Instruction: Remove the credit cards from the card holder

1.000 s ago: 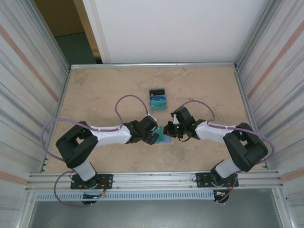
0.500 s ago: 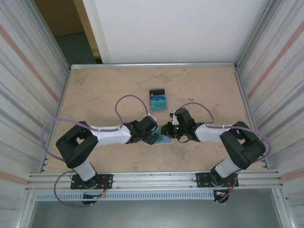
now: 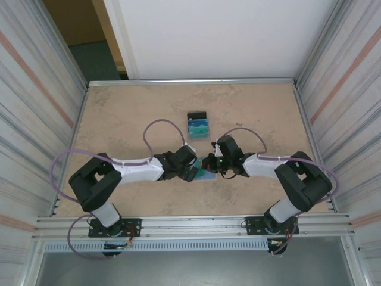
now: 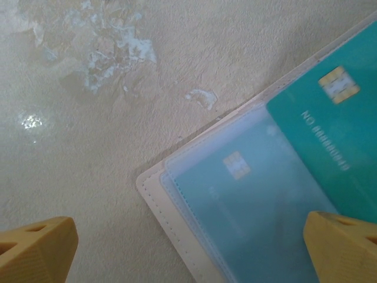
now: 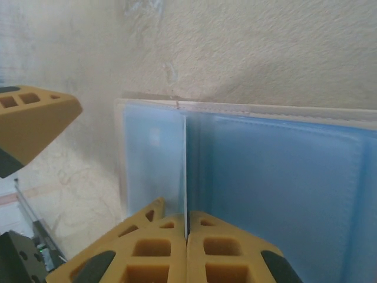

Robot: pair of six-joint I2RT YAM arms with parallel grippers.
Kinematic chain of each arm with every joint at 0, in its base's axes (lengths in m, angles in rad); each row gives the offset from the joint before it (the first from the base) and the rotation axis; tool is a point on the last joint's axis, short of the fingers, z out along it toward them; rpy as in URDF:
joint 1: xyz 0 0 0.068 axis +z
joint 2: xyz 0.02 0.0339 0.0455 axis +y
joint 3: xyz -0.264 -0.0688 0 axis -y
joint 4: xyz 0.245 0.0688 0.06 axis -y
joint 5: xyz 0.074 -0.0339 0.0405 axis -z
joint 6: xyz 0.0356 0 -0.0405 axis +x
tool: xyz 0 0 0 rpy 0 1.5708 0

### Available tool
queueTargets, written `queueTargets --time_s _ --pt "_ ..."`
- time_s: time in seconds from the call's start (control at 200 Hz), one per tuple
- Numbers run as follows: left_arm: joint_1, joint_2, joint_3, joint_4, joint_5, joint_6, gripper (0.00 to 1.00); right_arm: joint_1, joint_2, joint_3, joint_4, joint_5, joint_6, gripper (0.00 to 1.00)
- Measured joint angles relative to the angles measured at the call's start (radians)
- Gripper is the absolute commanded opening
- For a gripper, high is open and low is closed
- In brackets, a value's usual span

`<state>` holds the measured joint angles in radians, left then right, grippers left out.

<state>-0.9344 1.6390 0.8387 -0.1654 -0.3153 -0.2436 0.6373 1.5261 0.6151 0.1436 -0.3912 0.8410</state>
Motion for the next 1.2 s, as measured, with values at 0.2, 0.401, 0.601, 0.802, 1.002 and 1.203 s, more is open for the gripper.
queueTargets --time_s 0.2,0.401,0.601,0.802,1.002,1.203 --pt "-0.002 -0.068 0.0 -0.026 -0.012 0.001 0.99 0.0 -0.112 0.024 -0.144 0.064 -0.071 0.02" --pt "-0.002 -0.18 0.0 -0.056 -0.049 0.005 0.99 0.018 -0.226 0.053 -0.241 0.104 -0.166 0.0" --pt "0.005 -0.33 0.0 -0.068 -0.059 0.036 0.99 0.079 -0.327 0.111 -0.327 0.134 -0.309 0.0" --pt "0.068 -0.488 -0.032 -0.004 0.057 0.113 0.99 0.118 -0.36 0.165 -0.388 0.13 -0.46 0.0" --pt "0.163 -0.547 -0.056 0.045 0.337 0.227 0.78 0.124 -0.362 0.2 -0.437 0.068 -0.592 0.0" --pt "0.262 -0.526 -0.056 0.05 0.673 0.32 0.61 0.129 -0.363 0.242 -0.48 -0.025 -0.697 0.0"
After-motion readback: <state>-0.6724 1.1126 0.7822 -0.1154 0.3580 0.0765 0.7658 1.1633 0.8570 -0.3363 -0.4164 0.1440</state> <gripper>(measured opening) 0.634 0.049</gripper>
